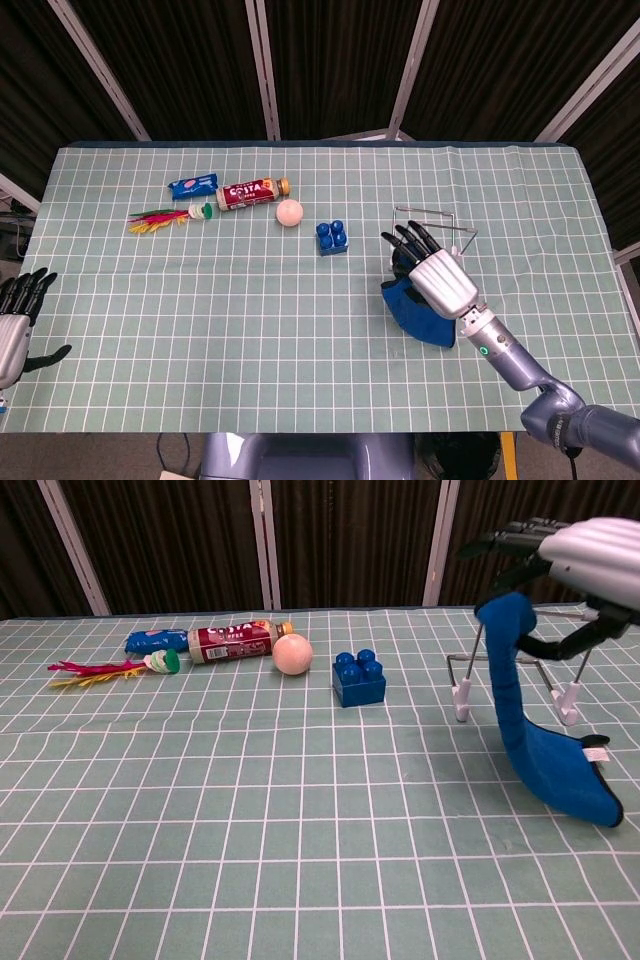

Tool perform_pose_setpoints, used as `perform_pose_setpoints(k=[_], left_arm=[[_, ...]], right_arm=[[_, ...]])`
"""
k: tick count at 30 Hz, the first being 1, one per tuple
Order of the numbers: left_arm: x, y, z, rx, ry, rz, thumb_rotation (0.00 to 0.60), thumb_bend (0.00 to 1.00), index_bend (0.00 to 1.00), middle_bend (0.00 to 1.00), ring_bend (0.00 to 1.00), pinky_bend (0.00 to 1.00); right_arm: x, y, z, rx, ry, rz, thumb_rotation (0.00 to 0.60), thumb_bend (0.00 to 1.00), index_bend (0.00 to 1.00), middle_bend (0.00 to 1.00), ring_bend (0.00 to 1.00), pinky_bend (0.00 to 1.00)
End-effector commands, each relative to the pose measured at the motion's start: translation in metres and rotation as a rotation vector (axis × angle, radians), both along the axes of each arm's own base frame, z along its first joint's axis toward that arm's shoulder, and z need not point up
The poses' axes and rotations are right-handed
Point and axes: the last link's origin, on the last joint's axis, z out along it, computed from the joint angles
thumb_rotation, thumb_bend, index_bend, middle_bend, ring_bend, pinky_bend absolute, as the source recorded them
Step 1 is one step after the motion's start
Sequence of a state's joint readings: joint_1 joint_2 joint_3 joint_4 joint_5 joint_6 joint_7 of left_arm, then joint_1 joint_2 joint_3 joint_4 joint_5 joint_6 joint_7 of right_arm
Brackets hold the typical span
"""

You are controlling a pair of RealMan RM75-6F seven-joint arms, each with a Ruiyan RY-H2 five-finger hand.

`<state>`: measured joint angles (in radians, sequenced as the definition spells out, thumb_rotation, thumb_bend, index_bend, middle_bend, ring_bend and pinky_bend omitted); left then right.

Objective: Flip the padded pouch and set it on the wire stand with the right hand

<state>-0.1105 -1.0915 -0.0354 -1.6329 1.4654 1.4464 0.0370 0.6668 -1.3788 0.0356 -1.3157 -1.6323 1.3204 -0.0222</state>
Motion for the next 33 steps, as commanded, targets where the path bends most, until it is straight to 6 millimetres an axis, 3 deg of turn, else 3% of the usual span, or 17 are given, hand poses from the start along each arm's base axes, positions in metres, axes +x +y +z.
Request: perform_pose_setpoints(k=[1, 4, 10, 19, 26, 33], left_arm=[[0.002, -0.004, 0.005, 0.01, -0.012, -0.011, 0.6, 0.0, 0.0, 0.0, 0.0, 0.0], [0.005, -0.009, 0.01, 0.021, -0.029, -0.028, 0.6, 0.0, 0.0, 0.0, 0.0, 0.0], [0.009, -0.012, 0.014, 0.025, -0.051, -0.059, 0.6, 0.0, 0.0, 0.0, 0.0, 0.0], [0.006, -0.012, 0.018, 0.029, -0.063, -0.057, 0.6, 0.0, 0.0, 0.0, 0.0, 0.0], [0.002, -0.012, 0.021, 0.031, -0.069, -0.037, 0.6, 0.0, 0.0, 0.0, 0.0, 0.0], [0.005, -0.014, 0.023, 0.032, -0.085, -0.052, 0.6, 0.0, 0.0, 0.0, 0.0, 0.0]], right_arm=[[0.002, 0.004, 0.034, -0.099, -0.076, -0.079, 0.6, 0.5, 0.69, 0.07, 0.0, 0.0], [0.007, 0.011, 0.051, -0.176, -0.108, -0.133, 0.6, 0.51, 0.69, 0.07, 0.0, 0.0], [0.02, 0.019, 0.06, -0.247, -0.096, -0.215, 0.6, 0.51, 0.7, 0.07, 0.0, 0.0], [0.039, 0.006, 0.052, -0.344, -0.003, -0.345, 0.6, 0.52, 0.71, 0.07, 0.0, 0.0], [0.032, 0.013, 0.061, -0.331, -0.05, -0.423, 0.6, 0.52, 0.71, 0.07, 0.0, 0.0], [0.019, 0.035, 0.079, -0.344, -0.06, -0.466, 0.6, 0.52, 0.73, 0.07, 0.0, 0.0]])
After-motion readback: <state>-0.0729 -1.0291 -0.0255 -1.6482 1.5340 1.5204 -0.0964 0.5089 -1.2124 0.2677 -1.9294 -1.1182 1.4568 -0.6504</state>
